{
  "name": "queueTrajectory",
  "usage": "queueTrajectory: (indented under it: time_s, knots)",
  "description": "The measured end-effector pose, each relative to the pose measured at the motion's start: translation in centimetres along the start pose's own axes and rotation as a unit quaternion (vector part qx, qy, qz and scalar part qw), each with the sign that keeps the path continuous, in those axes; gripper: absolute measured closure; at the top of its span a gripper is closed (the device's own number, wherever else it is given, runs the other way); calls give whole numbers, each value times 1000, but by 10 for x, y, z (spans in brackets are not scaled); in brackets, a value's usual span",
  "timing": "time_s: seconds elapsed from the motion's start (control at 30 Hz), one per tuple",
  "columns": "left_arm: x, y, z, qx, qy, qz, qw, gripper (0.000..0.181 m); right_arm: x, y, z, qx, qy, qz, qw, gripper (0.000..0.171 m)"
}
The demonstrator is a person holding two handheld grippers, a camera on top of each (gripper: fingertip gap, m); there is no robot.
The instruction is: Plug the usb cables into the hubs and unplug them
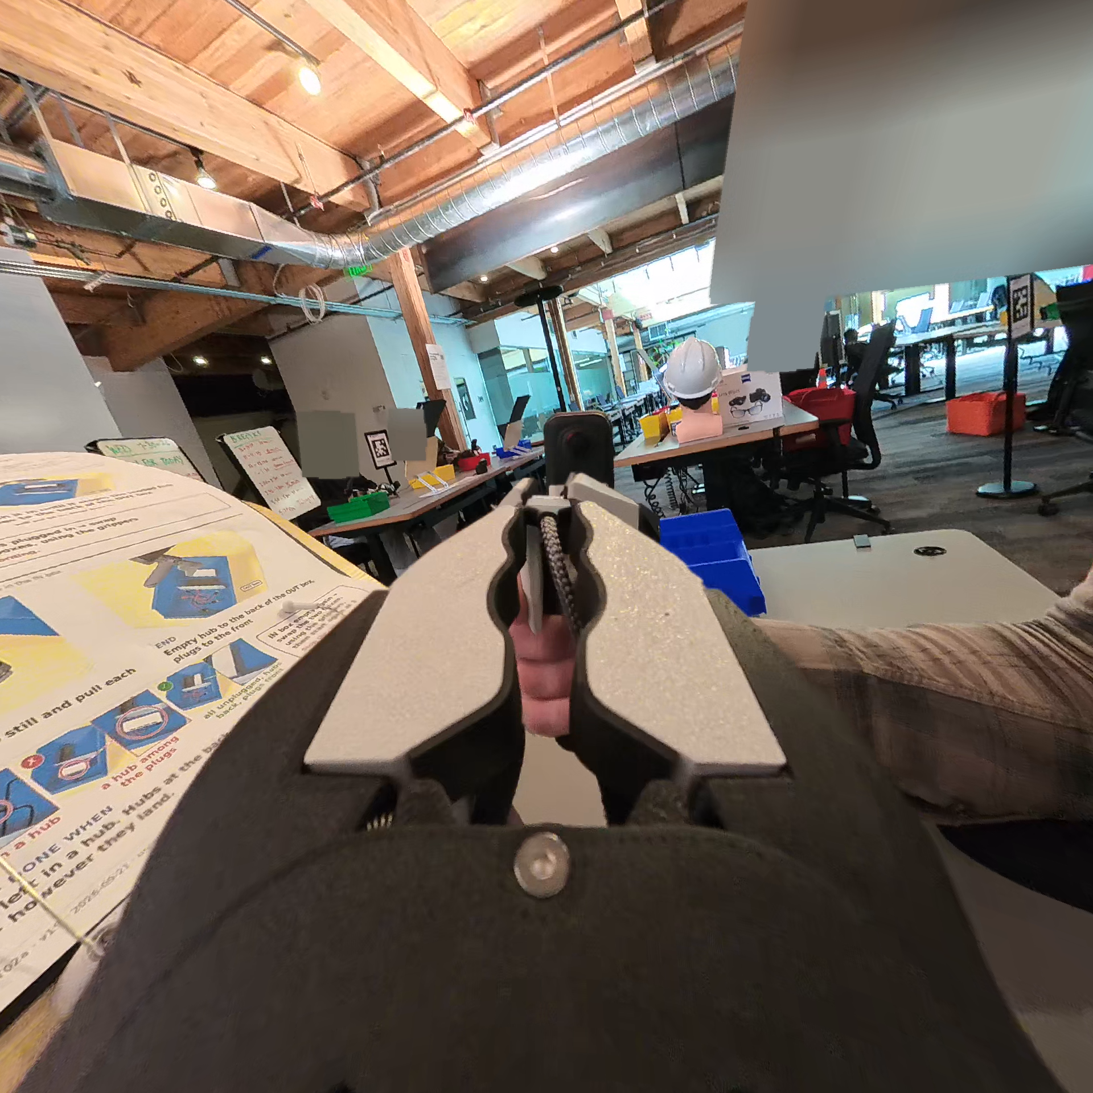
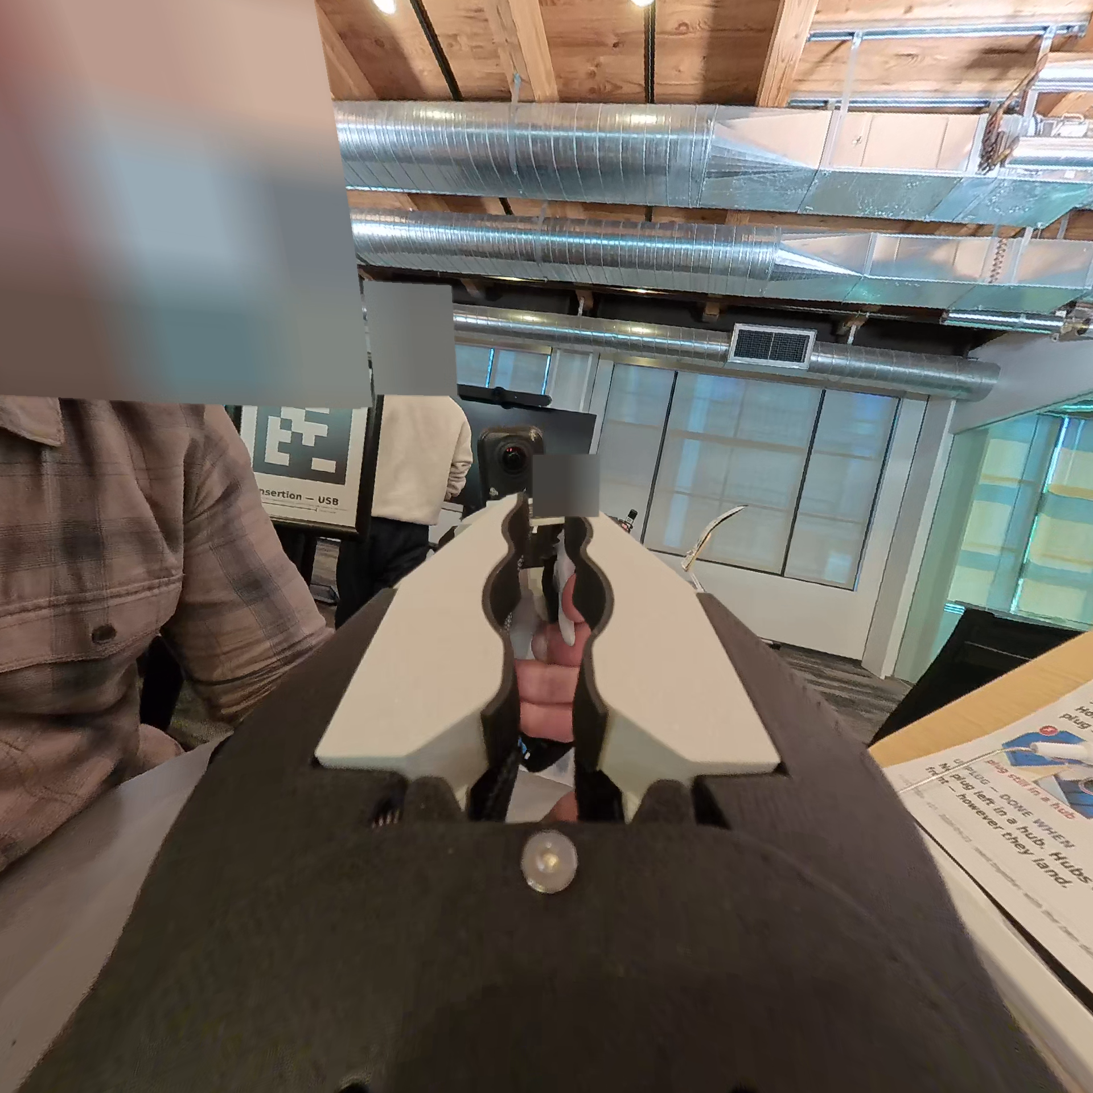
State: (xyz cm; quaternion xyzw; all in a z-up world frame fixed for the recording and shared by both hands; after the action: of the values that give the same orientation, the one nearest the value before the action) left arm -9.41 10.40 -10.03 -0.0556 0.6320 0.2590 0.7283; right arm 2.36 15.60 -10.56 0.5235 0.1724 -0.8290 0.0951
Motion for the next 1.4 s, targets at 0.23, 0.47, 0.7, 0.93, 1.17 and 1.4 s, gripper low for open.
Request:
queueTrajectory:
  time_s: [0.23,0.47,0.7,0.93,1.17,1.4]
  knots:
    - [2,-3,5,-9,-43,-25,999,168,-1,0,-1,-9,-26,7,1000,161]
    - [1,-6,5,-13,-43,-15,999,168,-2,2,-2,-14,-25,5,1000,161]
    - [-2,-8,6,-20,-16,12,1000,168,-2,2,-3,-17,-21,5,1000,161]
    - [-3,-10,7,-29,-20,24,999,168,-4,3,-3,-19,-28,5,999,161]
    - [-1,-14,10,-36,-49,15,998,168,-6,5,-3,-25,-40,4,999,162]
    - [-1,-17,12,-59,-71,20,995,169,-6,4,-2,-33,-60,14,998,161]
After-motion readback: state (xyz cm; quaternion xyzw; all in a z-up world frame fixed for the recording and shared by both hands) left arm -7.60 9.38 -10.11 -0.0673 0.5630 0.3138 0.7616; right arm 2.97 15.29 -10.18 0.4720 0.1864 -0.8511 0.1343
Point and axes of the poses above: each gripper's, where its closed fingertips meet, z out along the fingers, x out of its underside, y = z × x across the jaws, the point moved 7 cm from there along -z, back along the fingers, and after that the axes turned 5 degrees about y, right-handed, at the moved point
